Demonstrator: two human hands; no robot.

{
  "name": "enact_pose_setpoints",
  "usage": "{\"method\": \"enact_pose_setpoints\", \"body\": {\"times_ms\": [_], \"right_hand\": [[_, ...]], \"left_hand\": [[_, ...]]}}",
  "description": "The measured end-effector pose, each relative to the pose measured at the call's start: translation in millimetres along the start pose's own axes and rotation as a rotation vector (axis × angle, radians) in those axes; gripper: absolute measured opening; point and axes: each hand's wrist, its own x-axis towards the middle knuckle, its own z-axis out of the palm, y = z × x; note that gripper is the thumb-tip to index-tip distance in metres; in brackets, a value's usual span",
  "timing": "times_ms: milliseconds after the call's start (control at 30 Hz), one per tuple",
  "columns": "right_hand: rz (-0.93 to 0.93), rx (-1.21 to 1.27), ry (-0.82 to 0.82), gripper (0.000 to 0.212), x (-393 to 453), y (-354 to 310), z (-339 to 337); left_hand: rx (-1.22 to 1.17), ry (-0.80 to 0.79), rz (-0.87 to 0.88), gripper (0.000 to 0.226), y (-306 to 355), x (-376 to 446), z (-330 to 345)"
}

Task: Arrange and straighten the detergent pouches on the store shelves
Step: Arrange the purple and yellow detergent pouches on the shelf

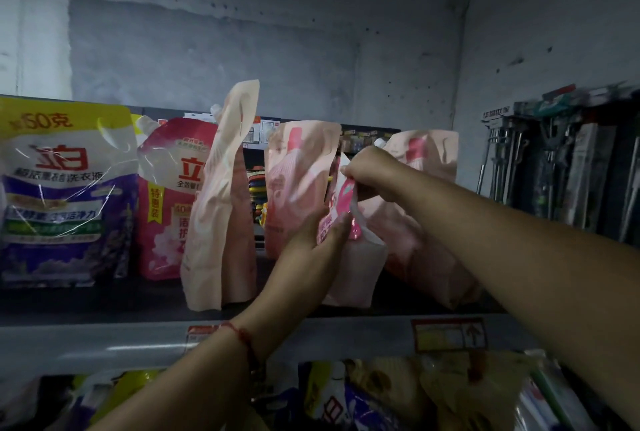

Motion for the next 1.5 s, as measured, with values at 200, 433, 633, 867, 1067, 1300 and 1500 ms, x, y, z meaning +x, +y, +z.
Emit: {"method": "enact_pose_setpoints", "body": {"times_ms": [200,433,633,867,1067,1300,1500], "right_hand": [[-0.043,0.222,0.113,0.005,-15.3,1.3,-22.3],[-0.083,0.603,0.211,0.012,-43.2,33.9,-36.3],[0.010,1.014,0.160,0.023,-78.9,81.6,3.4],[-0.041,0.879,0.265,0.026,-86.7,93.7,24.1],[-0.094,0.534,0.196,0.034,-111.4,90.6,16.9],[-0.164,-0.330,0.119,0.053,-182.9,72.9,-17.5],[-0.024,-0.656,0.033,0.058,-250.0,76.7,-12.0]], "left_hand": [[-0.082,-0.092,0.023,0.063,-13.3,11.3,24.4],[0.397,-0.015,0.348,0.094,-25.6,13.0,51.9],[0.903,-0.111,0.370,0.099,-46.5,3.5,54.7],[0.977,-0.246,0.263,0.097,-37.7,-2.2,47.6],[0.926,-0.213,0.331,0.086,-43.1,-2.5,47.7],[0.792,-0.184,0.306,0.069,-21.7,-29.3,25.0],[0.791,-0.309,0.241,0.073,-3.0,-86.1,-11.9]]}}
